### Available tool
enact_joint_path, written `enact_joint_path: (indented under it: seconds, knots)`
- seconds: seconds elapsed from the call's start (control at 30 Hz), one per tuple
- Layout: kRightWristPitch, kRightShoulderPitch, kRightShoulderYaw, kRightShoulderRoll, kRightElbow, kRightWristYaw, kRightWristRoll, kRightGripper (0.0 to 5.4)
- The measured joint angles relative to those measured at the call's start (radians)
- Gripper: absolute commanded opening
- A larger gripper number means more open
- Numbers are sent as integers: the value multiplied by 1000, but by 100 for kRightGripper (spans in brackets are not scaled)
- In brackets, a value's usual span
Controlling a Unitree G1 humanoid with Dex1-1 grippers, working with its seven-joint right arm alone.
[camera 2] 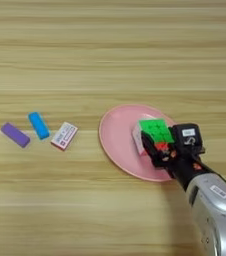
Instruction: Move the objects on the table
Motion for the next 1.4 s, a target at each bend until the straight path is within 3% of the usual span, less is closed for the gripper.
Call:
enact_joint_path:
  seconds: [0.53,0.6,1.03,1.4]
  knots:
    - [-60,-58,25,-1,98,28,-47,327]
    - [-67,-58,26,-1,101,29,-48,378]
    - [-65,-54,30,8,112,27,-69,535]
    - [-65,-56,13,8,93,29,-68,538]
